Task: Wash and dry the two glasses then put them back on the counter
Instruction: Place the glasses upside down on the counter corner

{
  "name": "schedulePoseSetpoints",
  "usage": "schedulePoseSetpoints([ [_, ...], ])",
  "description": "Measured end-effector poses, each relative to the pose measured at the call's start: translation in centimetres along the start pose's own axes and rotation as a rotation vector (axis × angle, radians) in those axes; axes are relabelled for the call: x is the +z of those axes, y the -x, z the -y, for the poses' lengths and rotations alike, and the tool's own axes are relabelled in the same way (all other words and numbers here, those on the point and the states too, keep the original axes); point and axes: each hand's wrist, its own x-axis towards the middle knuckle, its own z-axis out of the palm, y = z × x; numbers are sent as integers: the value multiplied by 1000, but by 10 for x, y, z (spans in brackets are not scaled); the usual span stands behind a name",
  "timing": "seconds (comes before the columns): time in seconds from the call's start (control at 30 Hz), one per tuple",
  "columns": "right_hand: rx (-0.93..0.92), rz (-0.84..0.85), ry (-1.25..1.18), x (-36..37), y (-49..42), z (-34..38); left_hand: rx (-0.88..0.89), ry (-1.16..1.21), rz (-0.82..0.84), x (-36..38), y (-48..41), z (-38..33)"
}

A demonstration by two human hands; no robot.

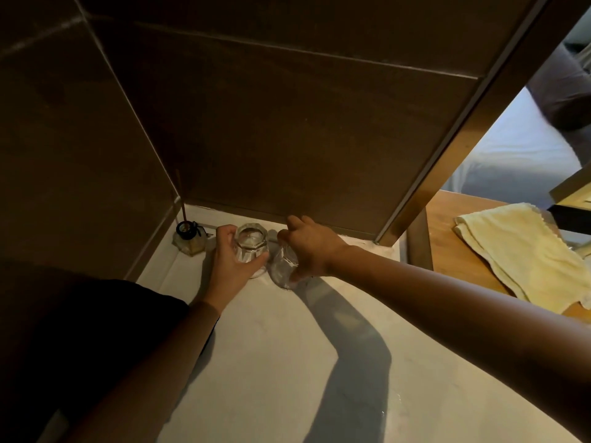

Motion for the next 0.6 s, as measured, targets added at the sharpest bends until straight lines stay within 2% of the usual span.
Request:
schedulePoseSetpoints([
  [0.2, 16, -36, -15, 11, 0, 5, 3, 10, 8, 3, 7, 2],
  [0.6, 79, -126, -202, 23, 9, 3, -46, -45, 17, 0, 4, 14],
])
